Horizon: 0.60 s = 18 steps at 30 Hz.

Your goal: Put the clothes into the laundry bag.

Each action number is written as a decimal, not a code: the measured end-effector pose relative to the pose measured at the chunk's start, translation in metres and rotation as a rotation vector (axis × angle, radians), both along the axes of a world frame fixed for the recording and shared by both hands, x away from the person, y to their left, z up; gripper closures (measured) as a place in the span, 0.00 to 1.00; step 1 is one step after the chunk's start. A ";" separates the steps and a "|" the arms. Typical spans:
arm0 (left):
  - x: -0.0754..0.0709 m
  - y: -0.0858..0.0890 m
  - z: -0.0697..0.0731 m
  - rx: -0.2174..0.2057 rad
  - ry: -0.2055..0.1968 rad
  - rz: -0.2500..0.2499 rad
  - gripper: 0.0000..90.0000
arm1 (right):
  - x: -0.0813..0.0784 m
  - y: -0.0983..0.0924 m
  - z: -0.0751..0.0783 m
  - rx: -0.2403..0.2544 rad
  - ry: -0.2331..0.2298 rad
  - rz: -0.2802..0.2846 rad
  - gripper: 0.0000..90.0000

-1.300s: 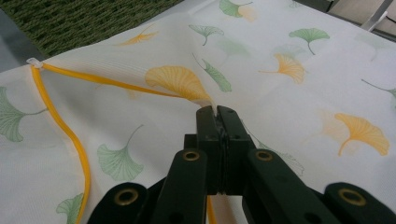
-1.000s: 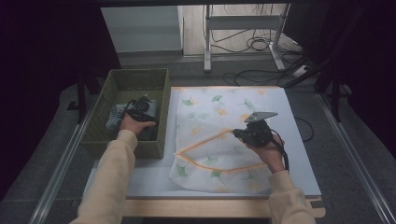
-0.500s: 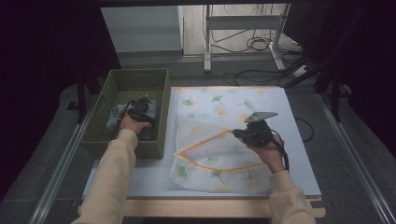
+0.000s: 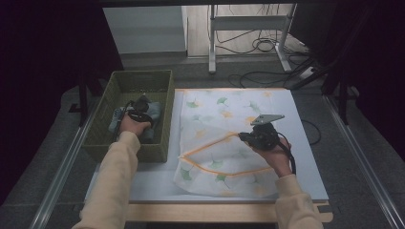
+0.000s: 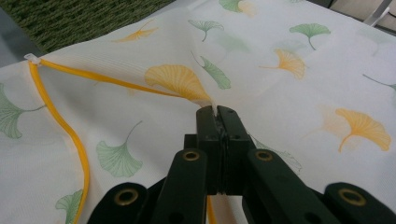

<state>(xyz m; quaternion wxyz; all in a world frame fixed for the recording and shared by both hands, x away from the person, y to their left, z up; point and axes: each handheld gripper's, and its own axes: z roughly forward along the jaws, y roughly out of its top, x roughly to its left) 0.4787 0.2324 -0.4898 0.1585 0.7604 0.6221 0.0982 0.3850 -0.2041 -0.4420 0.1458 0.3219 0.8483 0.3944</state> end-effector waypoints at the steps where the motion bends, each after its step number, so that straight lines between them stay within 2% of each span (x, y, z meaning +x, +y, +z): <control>1: 0.000 0.001 0.000 -0.010 -0.002 0.003 0.78 | 0.000 0.000 0.000 0.001 0.002 -0.001 0.98; 6: -0.002 0.007 0.002 -0.039 -0.009 -0.010 0.79 | 0.000 -0.001 0.000 0.005 0.000 -0.002 0.98; 8: -0.004 0.010 0.004 -0.066 -0.023 -0.003 0.79 | 0.000 -0.002 0.001 0.007 0.001 -0.004 0.98; 15: -0.009 0.017 0.011 -0.091 -0.047 -0.020 0.81 | 0.000 -0.002 0.001 0.007 -0.001 -0.005 0.98; 18: -0.014 0.021 0.017 -0.106 -0.096 -0.017 0.81 | 0.000 -0.002 0.001 0.008 -0.004 -0.005 0.98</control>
